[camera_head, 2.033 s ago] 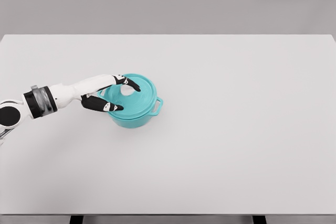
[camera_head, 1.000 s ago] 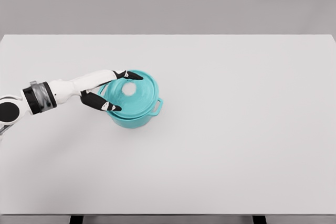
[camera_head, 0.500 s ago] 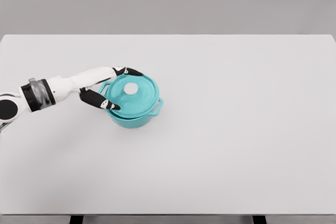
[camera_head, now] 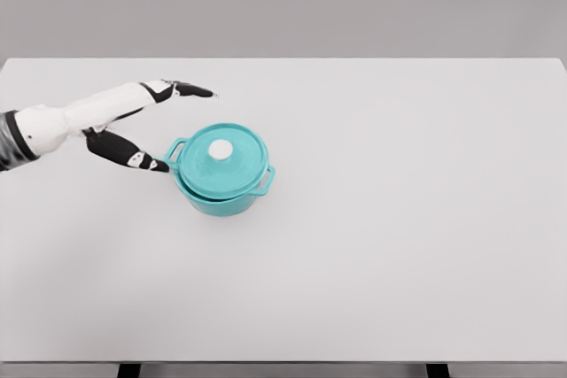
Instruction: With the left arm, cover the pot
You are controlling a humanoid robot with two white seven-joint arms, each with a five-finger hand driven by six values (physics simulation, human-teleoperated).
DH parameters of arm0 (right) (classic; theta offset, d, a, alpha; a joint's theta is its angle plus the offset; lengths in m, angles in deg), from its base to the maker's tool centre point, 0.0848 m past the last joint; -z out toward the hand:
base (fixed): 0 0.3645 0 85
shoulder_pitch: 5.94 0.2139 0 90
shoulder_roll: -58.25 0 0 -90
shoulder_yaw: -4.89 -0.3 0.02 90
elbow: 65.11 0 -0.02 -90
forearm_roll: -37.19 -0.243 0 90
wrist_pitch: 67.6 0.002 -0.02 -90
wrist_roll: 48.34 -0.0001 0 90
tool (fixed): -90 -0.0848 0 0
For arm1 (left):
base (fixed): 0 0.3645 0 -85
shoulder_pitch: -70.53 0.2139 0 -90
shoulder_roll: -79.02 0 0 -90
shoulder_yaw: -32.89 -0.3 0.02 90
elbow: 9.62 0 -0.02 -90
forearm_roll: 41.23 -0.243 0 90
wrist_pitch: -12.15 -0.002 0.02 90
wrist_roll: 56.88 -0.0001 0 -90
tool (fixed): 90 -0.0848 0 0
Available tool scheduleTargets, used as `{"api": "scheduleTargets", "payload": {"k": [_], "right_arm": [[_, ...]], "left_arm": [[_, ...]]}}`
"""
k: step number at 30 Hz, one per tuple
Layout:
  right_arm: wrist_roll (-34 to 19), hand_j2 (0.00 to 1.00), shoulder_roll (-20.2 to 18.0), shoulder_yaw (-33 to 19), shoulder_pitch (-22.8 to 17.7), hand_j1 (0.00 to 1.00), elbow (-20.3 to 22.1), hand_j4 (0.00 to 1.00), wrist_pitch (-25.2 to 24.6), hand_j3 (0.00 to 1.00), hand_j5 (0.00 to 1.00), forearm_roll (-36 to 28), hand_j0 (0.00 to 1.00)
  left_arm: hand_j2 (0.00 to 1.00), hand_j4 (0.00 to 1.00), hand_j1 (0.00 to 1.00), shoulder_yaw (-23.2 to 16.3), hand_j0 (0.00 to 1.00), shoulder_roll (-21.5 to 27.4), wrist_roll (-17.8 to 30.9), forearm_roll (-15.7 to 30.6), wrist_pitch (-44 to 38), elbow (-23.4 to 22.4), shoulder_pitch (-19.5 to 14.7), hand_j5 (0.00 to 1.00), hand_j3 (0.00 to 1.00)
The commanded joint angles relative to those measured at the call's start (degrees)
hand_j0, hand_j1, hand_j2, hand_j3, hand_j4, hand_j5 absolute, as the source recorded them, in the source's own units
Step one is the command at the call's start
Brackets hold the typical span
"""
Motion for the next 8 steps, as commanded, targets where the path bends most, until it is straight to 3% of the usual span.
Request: {"api": "scheduleTargets", "payload": {"k": [1,3,6,8], "right_arm": [[-0.02,1.0,0.0,-0.01,0.0,1.0,0.0,1.0,0.03,1.0,1.0,0.04,1.0],[-0.02,1.0,0.0,-0.01,0.0,1.0,0.0,1.0,0.03,1.0,1.0,0.04,1.0],[-0.02,1.0,0.0,-0.01,0.0,1.0,0.0,1.0,0.03,1.0,1.0,0.04,1.0],[-0.02,1.0,0.0,-0.01,0.0,1.0,0.0,1.0,0.03,1.0,1.0,0.04,1.0]], "left_arm": [[1.0,1.0,1.0,2.81,1.0,5.31,-0.2,0.67,4.09,0.16,0.0,1.0,1.0],[1.0,1.0,1.0,8.16,1.0,7.68,-0.2,0.59,4.18,-0.45,5.62,1.0,1.0],[1.0,1.0,1.0,19.68,1.0,9.53,-0.2,0.5,4.2,-2.3,16.87,1.0,1.0],[1.0,1.0,1.0,20.65,1.0,9.62,-0.2,0.5,4.2,-2.74,17.75,1.0,1.0]]}}
